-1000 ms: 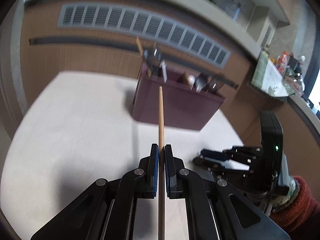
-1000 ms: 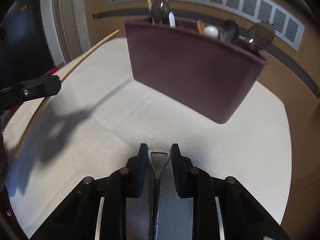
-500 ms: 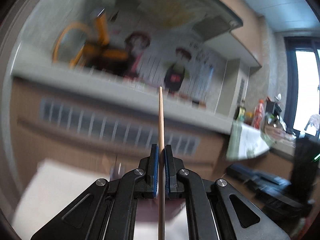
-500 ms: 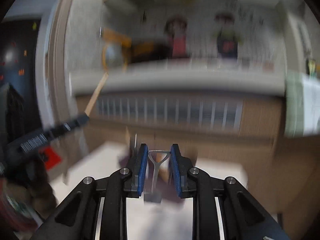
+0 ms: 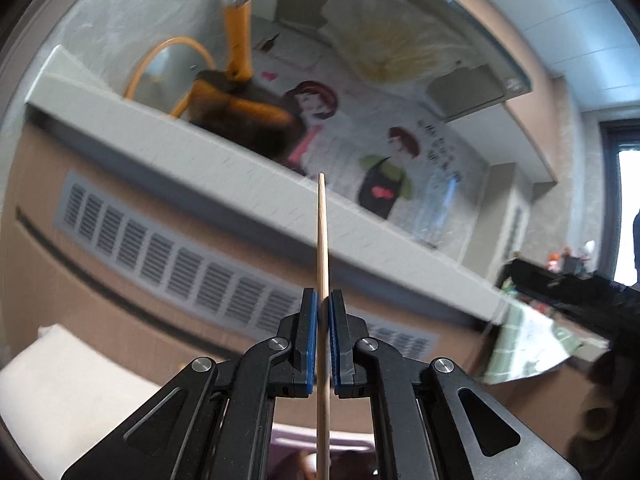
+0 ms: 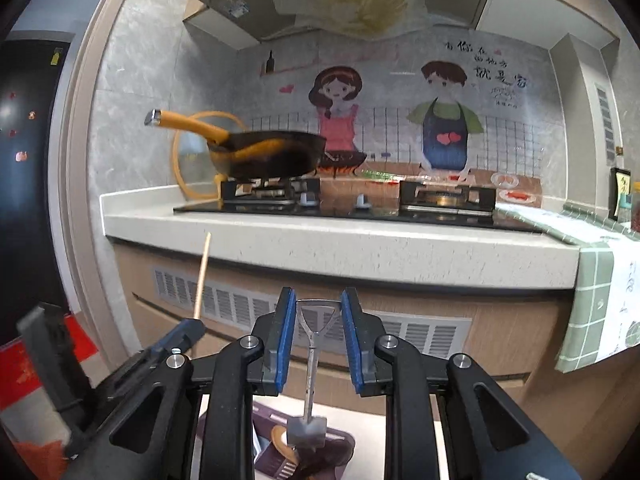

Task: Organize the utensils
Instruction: 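Carry the chopstick and shovel over the caddy with both grippers and lower them in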

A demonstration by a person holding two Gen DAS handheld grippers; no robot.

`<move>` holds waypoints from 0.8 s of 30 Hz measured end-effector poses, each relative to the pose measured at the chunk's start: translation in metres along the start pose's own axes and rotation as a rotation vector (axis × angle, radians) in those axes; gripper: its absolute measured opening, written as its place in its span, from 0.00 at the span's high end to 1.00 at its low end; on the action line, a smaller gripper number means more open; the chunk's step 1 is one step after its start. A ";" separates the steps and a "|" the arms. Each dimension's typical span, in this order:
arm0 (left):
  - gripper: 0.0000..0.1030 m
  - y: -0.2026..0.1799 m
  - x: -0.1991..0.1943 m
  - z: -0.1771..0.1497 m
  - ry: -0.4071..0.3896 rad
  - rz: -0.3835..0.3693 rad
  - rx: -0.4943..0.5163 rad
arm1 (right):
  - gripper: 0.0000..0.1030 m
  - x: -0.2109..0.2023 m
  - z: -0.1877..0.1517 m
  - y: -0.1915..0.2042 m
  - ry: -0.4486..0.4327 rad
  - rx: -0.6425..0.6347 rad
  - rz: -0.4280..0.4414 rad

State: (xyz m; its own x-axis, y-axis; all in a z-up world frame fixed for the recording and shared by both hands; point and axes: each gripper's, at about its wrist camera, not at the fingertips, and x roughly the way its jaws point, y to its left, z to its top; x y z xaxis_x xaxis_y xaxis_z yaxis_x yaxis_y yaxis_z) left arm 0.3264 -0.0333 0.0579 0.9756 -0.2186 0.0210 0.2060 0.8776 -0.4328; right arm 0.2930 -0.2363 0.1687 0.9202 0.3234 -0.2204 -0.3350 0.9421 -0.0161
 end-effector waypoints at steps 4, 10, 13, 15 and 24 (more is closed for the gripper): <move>0.94 -0.002 0.008 -0.020 -0.013 0.070 0.045 | 0.80 0.009 -0.013 -0.002 0.026 0.007 0.015; 0.94 -0.010 0.009 -0.048 -0.077 0.166 0.190 | 0.80 0.026 -0.034 -0.006 0.074 0.024 0.012; 0.94 -0.008 0.016 -0.055 -0.061 0.187 0.198 | 0.80 0.035 -0.045 -0.006 0.090 0.023 0.002; 0.94 -0.005 0.016 -0.061 -0.042 0.191 0.196 | 0.80 0.040 -0.051 -0.005 0.107 0.027 0.003; 0.94 0.013 0.003 -0.080 0.121 0.148 0.130 | 0.80 0.046 -0.086 -0.006 0.197 0.054 -0.002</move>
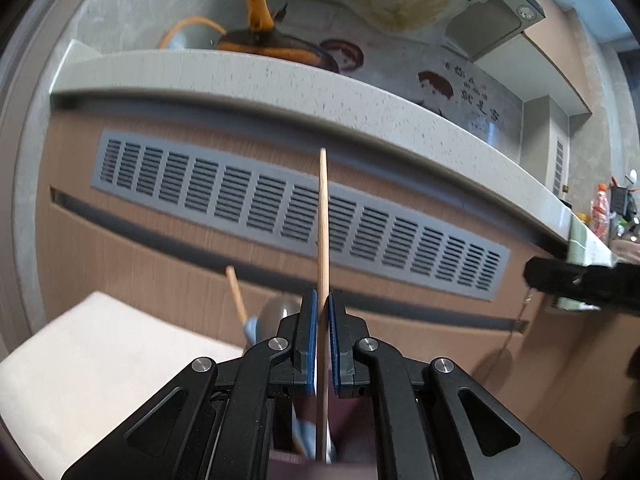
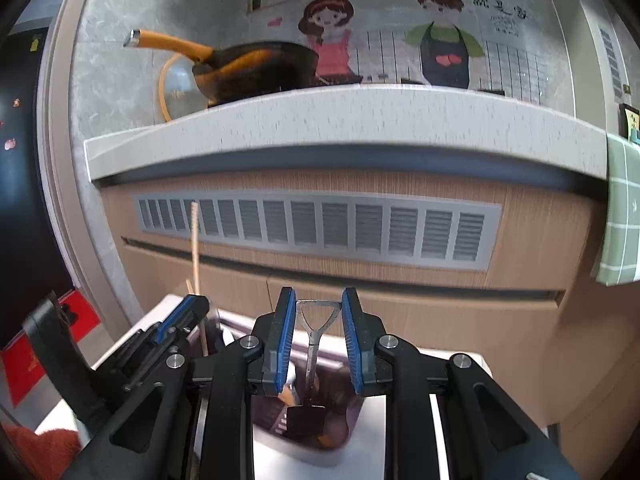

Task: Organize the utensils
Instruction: 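Carry the chopstick and shovel over the caddy with both grippers and lower them in, then open both grippers to release the utensils and withdraw from the caddy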

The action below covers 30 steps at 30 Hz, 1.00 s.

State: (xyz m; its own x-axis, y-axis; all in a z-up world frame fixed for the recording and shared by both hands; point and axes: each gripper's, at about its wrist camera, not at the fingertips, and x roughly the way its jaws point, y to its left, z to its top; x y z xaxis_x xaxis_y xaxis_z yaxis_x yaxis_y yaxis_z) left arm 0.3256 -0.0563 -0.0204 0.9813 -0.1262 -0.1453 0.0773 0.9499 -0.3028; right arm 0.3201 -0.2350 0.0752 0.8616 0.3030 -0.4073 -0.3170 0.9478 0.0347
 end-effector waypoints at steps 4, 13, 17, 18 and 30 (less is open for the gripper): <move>0.94 0.004 -0.013 -0.002 0.075 -0.049 0.008 | 0.80 0.003 -0.010 0.000 0.029 0.009 0.000; 0.82 0.010 -0.013 0.017 0.334 -0.210 0.006 | 0.78 0.014 -0.034 0.003 0.141 0.032 0.035; 0.70 0.018 -0.040 0.037 0.337 -0.165 0.003 | 0.66 -0.016 -0.043 -0.002 0.103 0.094 0.020; 0.69 0.019 -0.051 0.041 0.330 -0.135 0.012 | 0.61 -0.024 -0.047 -0.002 0.101 0.103 0.020; 0.69 -0.001 -0.204 0.013 0.370 0.130 0.228 | 0.60 -0.156 -0.131 0.058 0.066 0.066 0.042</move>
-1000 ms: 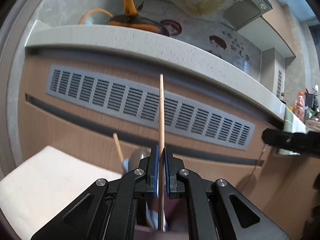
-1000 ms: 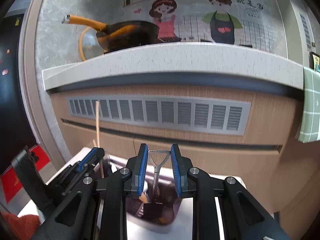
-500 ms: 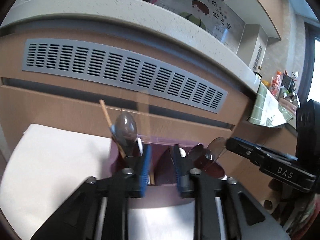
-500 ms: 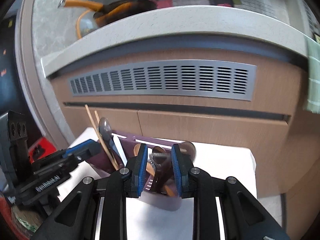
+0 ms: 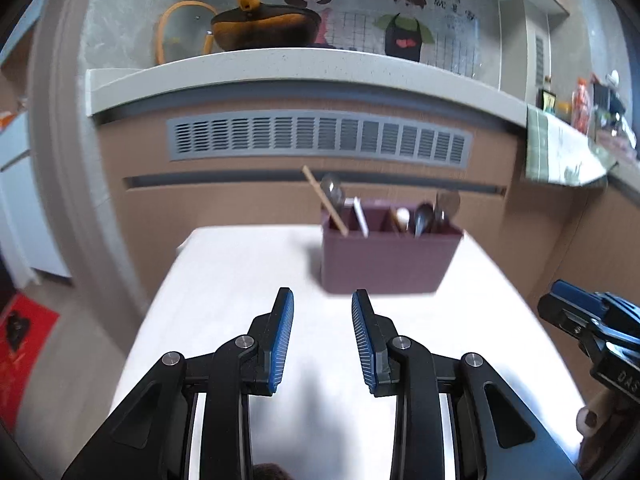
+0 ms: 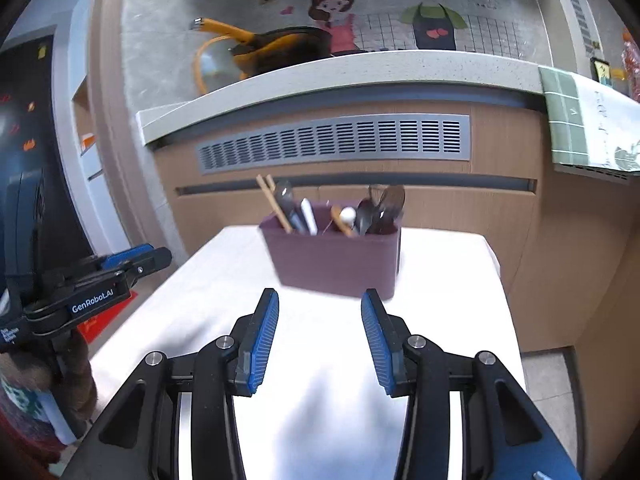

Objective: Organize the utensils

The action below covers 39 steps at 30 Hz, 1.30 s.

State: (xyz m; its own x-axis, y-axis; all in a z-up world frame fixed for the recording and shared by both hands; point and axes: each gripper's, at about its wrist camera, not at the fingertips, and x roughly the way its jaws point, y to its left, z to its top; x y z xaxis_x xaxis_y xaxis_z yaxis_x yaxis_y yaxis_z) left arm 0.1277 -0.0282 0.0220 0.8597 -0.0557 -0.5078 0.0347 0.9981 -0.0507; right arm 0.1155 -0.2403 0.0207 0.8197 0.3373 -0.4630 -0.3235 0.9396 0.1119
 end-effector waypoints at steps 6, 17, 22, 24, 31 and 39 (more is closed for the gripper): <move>0.70 -0.009 -0.030 -0.034 0.003 -0.002 0.012 | 0.60 -0.025 -0.033 0.017 -0.038 -0.005 -0.053; 0.69 -0.015 -0.024 -0.039 0.046 -0.015 0.017 | 0.60 -0.020 -0.043 0.022 -0.007 -0.022 -0.070; 0.69 -0.015 -0.022 -0.040 0.058 -0.024 0.018 | 0.60 -0.020 -0.043 0.020 -0.008 -0.015 -0.082; 0.69 -0.015 -0.022 -0.040 0.061 -0.025 0.017 | 0.60 -0.020 -0.043 0.020 -0.006 -0.014 -0.084; 0.70 -0.014 -0.019 -0.040 0.070 -0.031 0.019 | 0.60 -0.020 -0.043 0.019 -0.005 -0.016 -0.085; 0.69 -0.015 -0.019 -0.041 0.075 -0.031 0.021 | 0.60 -0.019 -0.043 0.019 -0.005 -0.017 -0.088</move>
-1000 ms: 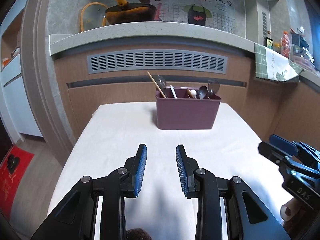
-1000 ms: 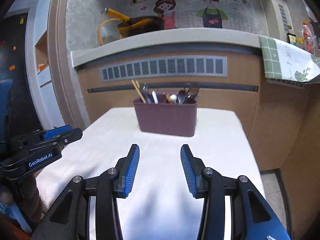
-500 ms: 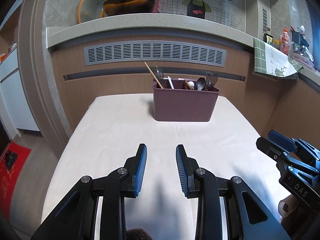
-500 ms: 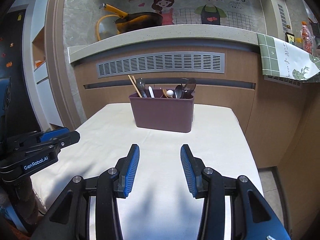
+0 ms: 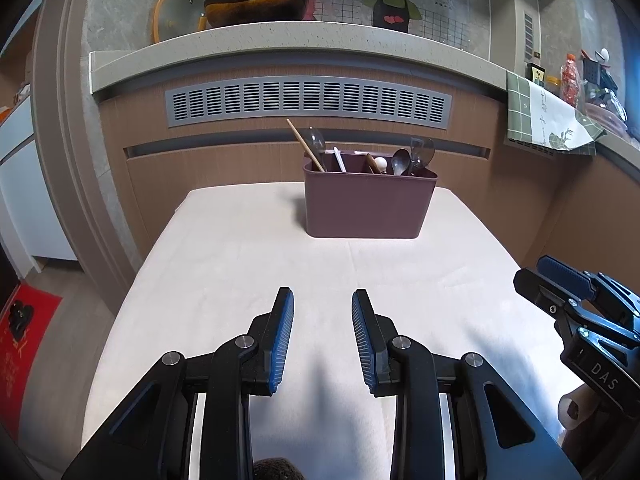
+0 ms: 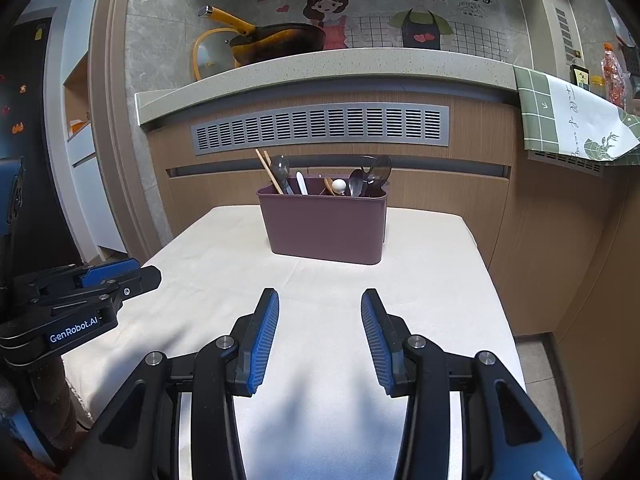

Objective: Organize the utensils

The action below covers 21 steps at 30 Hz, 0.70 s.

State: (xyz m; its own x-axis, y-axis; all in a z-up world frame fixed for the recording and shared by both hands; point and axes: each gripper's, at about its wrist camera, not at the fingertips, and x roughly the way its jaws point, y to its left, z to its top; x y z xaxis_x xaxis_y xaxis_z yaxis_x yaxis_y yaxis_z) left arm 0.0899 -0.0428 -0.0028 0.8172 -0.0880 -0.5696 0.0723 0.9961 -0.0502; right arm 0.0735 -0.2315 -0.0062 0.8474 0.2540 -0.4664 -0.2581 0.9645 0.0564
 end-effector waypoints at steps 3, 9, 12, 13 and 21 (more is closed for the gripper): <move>0.69 0.000 0.000 0.000 0.001 0.000 0.000 | 0.60 0.001 0.000 -0.001 0.002 0.003 -0.001; 0.70 0.000 0.001 -0.001 0.004 -0.001 0.001 | 0.60 0.001 0.000 -0.001 0.003 0.004 -0.005; 0.70 -0.001 0.001 -0.001 0.005 0.000 0.000 | 0.60 0.001 0.000 -0.002 0.003 0.004 -0.007; 0.69 0.000 0.001 -0.001 0.005 -0.001 0.000 | 0.60 0.001 0.000 -0.002 0.004 0.004 -0.007; 0.69 -0.002 0.001 -0.003 0.003 -0.005 0.003 | 0.60 0.001 0.000 -0.001 0.007 0.007 -0.010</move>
State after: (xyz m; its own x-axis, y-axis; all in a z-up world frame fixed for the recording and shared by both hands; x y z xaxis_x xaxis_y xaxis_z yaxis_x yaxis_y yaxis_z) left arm 0.0896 -0.0445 -0.0056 0.8153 -0.0926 -0.5716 0.0781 0.9957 -0.0501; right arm 0.0742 -0.2324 -0.0068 0.8468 0.2439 -0.4727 -0.2465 0.9674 0.0576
